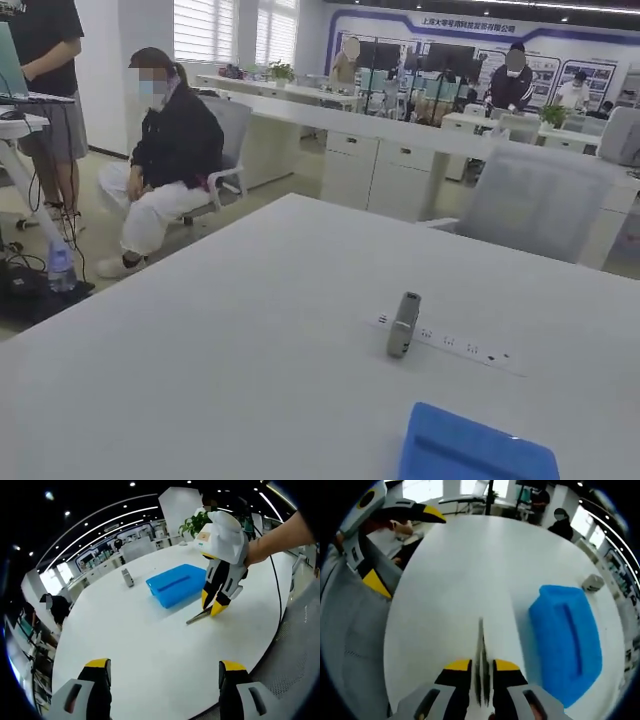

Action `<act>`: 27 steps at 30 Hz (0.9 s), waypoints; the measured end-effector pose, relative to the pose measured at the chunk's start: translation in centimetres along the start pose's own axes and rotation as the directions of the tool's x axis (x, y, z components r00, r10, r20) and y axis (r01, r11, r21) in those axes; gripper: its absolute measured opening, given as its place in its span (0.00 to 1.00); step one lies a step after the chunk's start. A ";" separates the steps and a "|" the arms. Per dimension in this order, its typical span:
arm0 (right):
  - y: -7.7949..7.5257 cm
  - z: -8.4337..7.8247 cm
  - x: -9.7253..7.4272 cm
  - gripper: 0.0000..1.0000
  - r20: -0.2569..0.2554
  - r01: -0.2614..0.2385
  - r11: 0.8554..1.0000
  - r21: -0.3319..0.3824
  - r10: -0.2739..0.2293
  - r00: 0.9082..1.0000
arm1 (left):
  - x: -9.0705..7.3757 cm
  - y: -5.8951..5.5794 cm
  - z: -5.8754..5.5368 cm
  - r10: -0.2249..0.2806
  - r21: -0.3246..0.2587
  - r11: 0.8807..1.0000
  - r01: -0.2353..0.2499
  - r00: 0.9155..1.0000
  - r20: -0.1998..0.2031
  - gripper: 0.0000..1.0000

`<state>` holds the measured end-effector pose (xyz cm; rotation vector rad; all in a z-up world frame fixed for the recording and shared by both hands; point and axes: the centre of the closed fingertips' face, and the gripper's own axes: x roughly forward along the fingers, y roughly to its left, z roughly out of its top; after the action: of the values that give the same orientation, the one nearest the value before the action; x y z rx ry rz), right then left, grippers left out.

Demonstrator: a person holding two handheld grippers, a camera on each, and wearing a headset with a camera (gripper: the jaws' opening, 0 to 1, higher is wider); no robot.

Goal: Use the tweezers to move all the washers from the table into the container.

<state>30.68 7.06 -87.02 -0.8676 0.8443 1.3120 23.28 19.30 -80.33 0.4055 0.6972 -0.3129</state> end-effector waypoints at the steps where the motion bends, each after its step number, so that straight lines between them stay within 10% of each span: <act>1: -0.1 0.2 -0.4 0.12 0.024 0.014 0.999 0.032 -0.015 1.000 | 0.0 0.0 0.0 -0.001 0.001 1.000 0.001 1.000 0.001 0.91; 9: 0.8 0.4 -4.7 0.22 0.175 0.072 0.941 0.331 -0.137 0.975 | -0.2 0.0 0.4 -0.003 -0.032 0.999 0.004 1.000 0.026 0.94; 17: 1.1 0.6 -10.3 0.43 0.289 0.148 0.819 0.554 -0.356 0.889 | -0.7 0.1 1.3 -0.028 -0.093 0.995 0.035 0.997 0.075 0.93; 24: 0.6 -2.4 -13.2 0.61 0.220 0.278 0.731 0.623 -0.505 0.835 | -1.2 -0.3 2.2 -0.051 -0.081 0.995 0.059 0.995 0.088 0.93; 27: 1.0 -3.3 -14.3 0.66 0.232 0.259 0.680 0.686 -0.542 0.808 | -1.6 -0.2 3.2 -0.057 -0.104 0.992 0.069 0.992 0.112 0.93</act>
<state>28.53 -2.08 -75.72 -0.1868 0.6198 0.6811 23.76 17.87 -77.12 0.2625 0.6177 -0.3529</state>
